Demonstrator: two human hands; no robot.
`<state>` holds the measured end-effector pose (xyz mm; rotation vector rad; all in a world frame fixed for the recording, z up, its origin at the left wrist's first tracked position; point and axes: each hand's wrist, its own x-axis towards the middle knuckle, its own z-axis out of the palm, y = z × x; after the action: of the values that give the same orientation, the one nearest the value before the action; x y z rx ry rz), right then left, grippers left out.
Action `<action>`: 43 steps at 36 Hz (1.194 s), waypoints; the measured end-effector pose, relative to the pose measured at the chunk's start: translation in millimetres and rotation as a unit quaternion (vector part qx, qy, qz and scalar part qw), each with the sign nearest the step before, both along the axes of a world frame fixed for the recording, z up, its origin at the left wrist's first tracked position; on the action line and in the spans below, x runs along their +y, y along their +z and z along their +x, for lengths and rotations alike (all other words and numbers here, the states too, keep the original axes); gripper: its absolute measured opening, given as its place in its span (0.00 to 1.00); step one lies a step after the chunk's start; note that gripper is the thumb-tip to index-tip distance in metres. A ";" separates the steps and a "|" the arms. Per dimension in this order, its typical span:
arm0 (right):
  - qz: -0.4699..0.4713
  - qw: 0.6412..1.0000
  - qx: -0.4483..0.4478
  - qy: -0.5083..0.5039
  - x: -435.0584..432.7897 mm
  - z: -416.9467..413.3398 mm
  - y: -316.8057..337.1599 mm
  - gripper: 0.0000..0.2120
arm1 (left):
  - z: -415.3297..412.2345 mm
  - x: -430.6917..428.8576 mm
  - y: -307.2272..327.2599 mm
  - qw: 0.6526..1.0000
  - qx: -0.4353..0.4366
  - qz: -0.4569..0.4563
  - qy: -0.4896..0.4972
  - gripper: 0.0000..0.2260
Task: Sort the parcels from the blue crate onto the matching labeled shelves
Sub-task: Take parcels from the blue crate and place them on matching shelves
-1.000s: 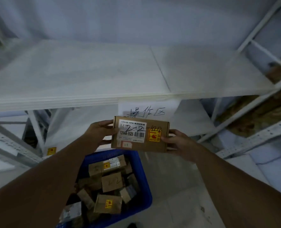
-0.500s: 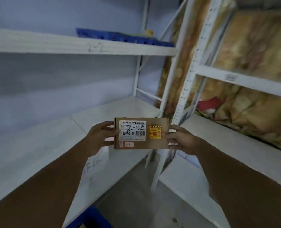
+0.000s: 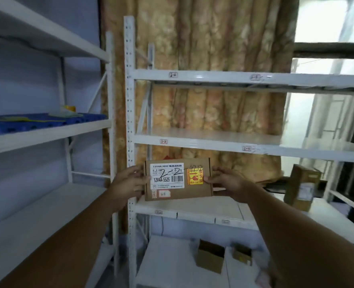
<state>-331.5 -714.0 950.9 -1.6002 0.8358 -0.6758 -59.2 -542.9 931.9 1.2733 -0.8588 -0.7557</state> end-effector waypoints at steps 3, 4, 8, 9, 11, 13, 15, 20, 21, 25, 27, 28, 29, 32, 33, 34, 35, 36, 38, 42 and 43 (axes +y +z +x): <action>-0.004 0.999 -0.018 -0.026 -8.9 -36.4 7.4 0.20 | -29.1 -24.9 17.4 0.999 -0.008 -0.006 -0.039 0.15; -0.007 0.999 -0.022 -0.032 -11.0 -46.7 10.4 0.19 | -37.7 -33.7 22.9 0.999 -0.016 -0.007 -0.046 0.16; -0.031 0.997 -0.035 -0.056 -17.7 -82.2 30.4 0.14 | -64.7 -63.3 42.2 0.998 -0.037 -0.013 -0.050 0.18; -0.035 0.997 -0.038 -0.063 -20.5 -89.8 36.6 0.14 | -70.0 -70.3 46.9 0.997 -0.043 -0.014 -0.056 0.20; -0.042 0.996 -0.043 -0.069 -27.2 -104.1 47.9 0.14 | -81.6 -82.5 56.9 0.997 -0.043 -0.022 -0.063 0.20; -0.046 0.995 -0.058 -0.074 -35.4 -116.1 57.2 0.16 | -93.1 -93.2 68.4 0.997 -0.038 -0.035 -0.060 0.19; -0.053 0.993 -0.066 -0.082 -42.5 -125.4 66.2 0.18 | -104.2 -101.3 79.1 0.996 -0.034 -0.049 -0.063 0.17; -0.065 0.990 -0.090 -0.083 -56.8 -136.6 80.6 0.17 | -116.7 -113.8 96.7 0.995 -0.038 -0.071 -0.057 0.19; -0.066 0.990 -0.091 -0.080 -59.8 -136.9 82.5 0.17 | -116.8 -114.7 100.0 0.995 -0.040 -0.070 -0.055 0.19; -0.073 0.991 -0.093 -0.069 -68.7 -132.8 95.1 0.19 | -113.4 -119.6 112.9 0.994 -0.061 -0.068 -0.057 0.20; -0.082 0.989 -0.102 -0.066 -73.5 -128.0 104.6 0.19 | -111.6 -122.5 123.4 0.993 -0.061 -0.086 -0.053 0.15; -0.088 0.988 -0.107 -0.063 -75.6 -125.1 110.8 0.20 | -110.6 -124.0 130.2 0.992 -0.059 -0.095 -0.050 0.13; -0.096 0.988 -0.109 -0.061 -76.8 -123.7 114.5 0.21 | -109.1 -124.6 134.1 0.992 -0.061 -0.099 -0.046 0.12; -0.109 0.984 -0.129 -0.061 -84.7 -113.2 128.4 0.23 | -100.2 -131.5 148.3 0.989 -0.070 -0.129 -0.032 0.12; -0.112 0.982 -0.137 -0.063 -85.0 -108.9 133.0 0.23 | -98.8 -133.4 152.0 0.988 -0.065 -0.140 -0.024 0.12; -0.114 0.980 -0.149 -0.066 -84.2 -103.7 136.7 0.22 | -98.2 -136.2 155.0 0.986 -0.057 -0.154 -0.008 0.13; -0.116 0.977 -0.162 -0.072 -85.4 -96.1 142.4 0.21 | -96.8 -140.2 159.9 0.984 -0.049 -0.169 0.016 0.13; -0.121 0.974 -0.177 -0.075 -87.6 -85.8 150.7 0.20 | -94.3 -145.0 166.7 0.981 -0.037 -0.187 0.046 0.13; -0.135 0.967 -0.199 -0.081 -90.9 -61.6 166.8 0.21 | -86.7 -154.2 179.9 0.970 -0.023 -0.216 0.109 0.12; -0.169 0.959 -0.213 -0.082 -99.2 -11.9 183.5 0.15 | -70.2 -168.2 197.7 0.942 -0.055 -0.250 0.218 0.11; -0.183 0.955 -0.217 -0.085 -102.0 -0.6 186.6 0.13 | -65.3 -171.6 201.2 0.936 -0.063 -0.253 0.236 0.11</action>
<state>-332.1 -816.0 1137.4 -1.6224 0.5431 -1.3141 -124.5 -714.4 1133.2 1.0063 -0.7430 -0.0552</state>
